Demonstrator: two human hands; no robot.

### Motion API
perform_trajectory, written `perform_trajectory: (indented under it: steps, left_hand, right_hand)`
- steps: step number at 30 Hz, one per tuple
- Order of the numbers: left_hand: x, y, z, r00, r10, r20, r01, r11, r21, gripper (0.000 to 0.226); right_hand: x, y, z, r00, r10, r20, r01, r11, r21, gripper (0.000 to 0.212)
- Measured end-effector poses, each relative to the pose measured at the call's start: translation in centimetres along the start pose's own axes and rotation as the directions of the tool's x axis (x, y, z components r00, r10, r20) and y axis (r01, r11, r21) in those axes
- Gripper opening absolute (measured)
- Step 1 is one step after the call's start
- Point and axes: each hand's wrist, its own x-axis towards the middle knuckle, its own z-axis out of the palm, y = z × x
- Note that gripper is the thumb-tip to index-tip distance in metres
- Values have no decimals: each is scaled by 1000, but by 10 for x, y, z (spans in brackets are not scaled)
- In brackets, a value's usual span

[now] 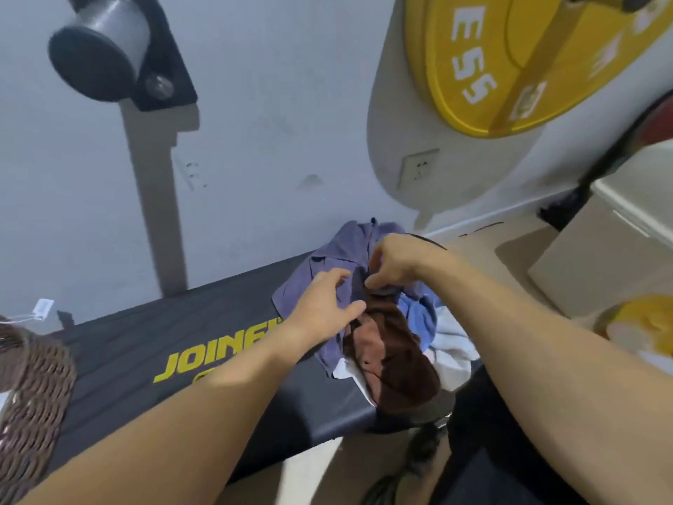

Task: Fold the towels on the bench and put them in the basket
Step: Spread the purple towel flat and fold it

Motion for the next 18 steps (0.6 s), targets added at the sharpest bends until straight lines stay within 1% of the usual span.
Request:
perform_trajectory:
  steps: [1,2,4,5,7,9,11,13,14,16,17,18]
  left_hand:
    - [4,-3,9,999,-38,-5,38,999,10,56]
    - [7,-6,16,997,-76,-34,77,997,24,47]
    - [8,-15,25,985,-129,-115,133,991,31,19]
    - [8,-19,26,981,-138,-139,143,989,28,10]
    - [8,-24,28,980,-126,-154,133,990,38,6]
    - [9,-26,24,982,-93,-167,94,996,-3,5]
    - [8,-28,14,971,-143,-193,111,980,-166,4]
    - [5,-31,0,943,-239,-233,146,923,-357,4]
    - [1,-33,-8,925,-292,-244,159,879,-449,6]
    - [-9,-36,-26,902,-380,-204,160,734,-660,9]
    - [-14,-37,-36,897,-408,-171,161,661,-733,13]
    - [-20,-38,-48,893,-426,-142,169,612,-773,16]
  right_hand:
    - [5,1,5,1000,-21,-8,21,1000,8,31]
    - [10,1,11,999,-43,0,42,998,38,33]
    - [19,3,24,996,-79,48,75,994,81,47]
    - [22,3,29,994,-89,70,84,994,75,56]
    - [33,4,39,992,-103,69,97,992,79,68]
    - [38,1,44,992,-113,48,109,991,76,69]
    - [46,-7,44,989,-135,55,132,990,47,55]
    - [52,-19,43,989,-141,36,139,989,54,39]
    - [53,-26,41,988,-151,19,150,986,78,35]
    - [54,-42,36,981,-194,-26,196,973,122,29]
    - [53,-50,34,975,-217,-49,222,964,148,26]
    - [50,-59,32,969,-238,-69,247,951,187,25]
